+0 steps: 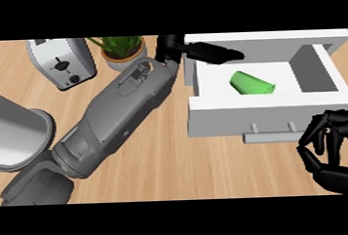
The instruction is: Pick up the cup, place it into the drawer and close the drawer
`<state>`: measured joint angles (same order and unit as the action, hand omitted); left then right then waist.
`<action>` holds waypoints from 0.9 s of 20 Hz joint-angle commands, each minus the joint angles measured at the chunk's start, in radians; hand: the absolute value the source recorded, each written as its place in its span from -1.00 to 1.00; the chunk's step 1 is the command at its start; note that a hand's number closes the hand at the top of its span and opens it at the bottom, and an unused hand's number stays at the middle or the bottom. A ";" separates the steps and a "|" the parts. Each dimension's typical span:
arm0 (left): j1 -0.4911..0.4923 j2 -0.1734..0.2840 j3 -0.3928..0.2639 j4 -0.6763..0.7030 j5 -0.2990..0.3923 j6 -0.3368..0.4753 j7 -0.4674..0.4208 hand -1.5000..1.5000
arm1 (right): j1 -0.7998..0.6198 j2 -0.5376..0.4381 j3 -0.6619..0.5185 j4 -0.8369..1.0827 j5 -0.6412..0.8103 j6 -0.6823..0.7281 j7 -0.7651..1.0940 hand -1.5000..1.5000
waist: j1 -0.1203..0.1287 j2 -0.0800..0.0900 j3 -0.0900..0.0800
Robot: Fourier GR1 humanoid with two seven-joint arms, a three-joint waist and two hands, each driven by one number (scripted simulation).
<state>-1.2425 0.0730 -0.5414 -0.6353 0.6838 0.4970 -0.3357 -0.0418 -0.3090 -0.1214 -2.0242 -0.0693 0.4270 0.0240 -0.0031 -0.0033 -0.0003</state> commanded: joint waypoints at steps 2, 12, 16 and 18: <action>0.063 0.132 0.036 -0.148 0.003 -0.030 0.085 -1.00 | 0.029 0.012 0.058 -0.039 0.154 -0.041 0.019 1.00 | 0.022 -0.006 0.000; 0.323 0.312 0.100 -0.454 0.008 -0.078 0.134 -1.00 | -0.023 0.089 0.243 0.145 0.522 -0.190 -0.063 1.00 | 0.039 -0.001 0.000; 0.423 0.359 0.120 -0.503 0.020 -0.133 0.112 -1.00 | -0.135 0.049 0.288 0.300 0.678 -0.235 -0.109 1.00 | 0.048 0.005 0.000; 0.457 0.371 0.133 -0.545 0.025 -0.104 0.132 -1.00 | -0.114 -0.017 0.296 0.354 0.733 -0.220 -0.157 1.00 | 0.042 0.004 0.000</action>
<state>-0.8521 0.3970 -0.4400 -1.1338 0.6952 0.4151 -0.2085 -0.1234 -0.2879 0.1212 -1.7778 0.5300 0.2366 -0.0788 0.0400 -0.0029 -0.0001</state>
